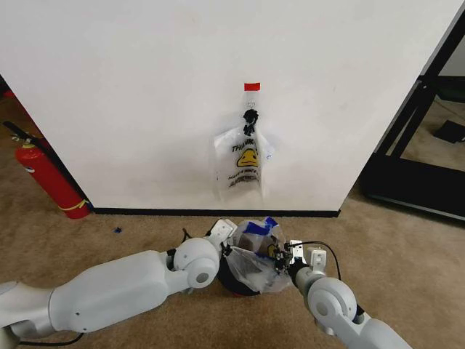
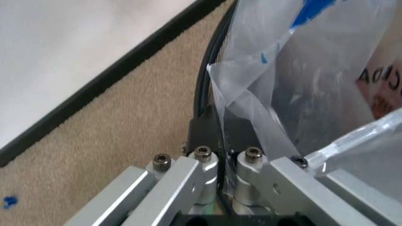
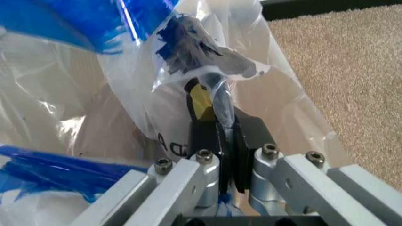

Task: Pick up the garbage bag from the wall and place it over the trash bin.

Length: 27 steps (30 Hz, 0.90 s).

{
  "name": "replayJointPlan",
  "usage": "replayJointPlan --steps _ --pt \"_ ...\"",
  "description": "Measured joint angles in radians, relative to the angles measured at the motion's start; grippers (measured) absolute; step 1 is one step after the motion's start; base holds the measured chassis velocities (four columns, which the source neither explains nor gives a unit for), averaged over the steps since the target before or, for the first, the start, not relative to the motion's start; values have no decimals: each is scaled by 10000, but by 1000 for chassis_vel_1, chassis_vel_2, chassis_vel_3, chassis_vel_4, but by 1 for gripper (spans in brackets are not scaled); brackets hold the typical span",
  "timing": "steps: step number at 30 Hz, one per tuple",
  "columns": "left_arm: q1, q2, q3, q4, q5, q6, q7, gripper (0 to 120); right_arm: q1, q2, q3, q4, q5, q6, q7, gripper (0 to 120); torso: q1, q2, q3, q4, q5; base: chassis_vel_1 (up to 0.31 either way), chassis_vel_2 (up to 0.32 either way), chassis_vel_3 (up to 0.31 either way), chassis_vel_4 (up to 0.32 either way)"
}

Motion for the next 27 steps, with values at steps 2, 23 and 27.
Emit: replayJointPlan --steps 2,23,27 --pt "111 121 -68 -85 36 0 48 0 -36 7 24 0 -17 12 -20 1 0 0 0 0 0 0 0 0 0" --pt "643 588 -666 -1617 857 1 773 32 -63 128 3 -21 -115 142 -87 1 0 0 0 0 2 0 0 0 0" --pt "661 534 -696 -1601 961 1 834 47 -100 117 5 -13 -104 84 -68 1 0 0 0 0 1 0 0 0 0"
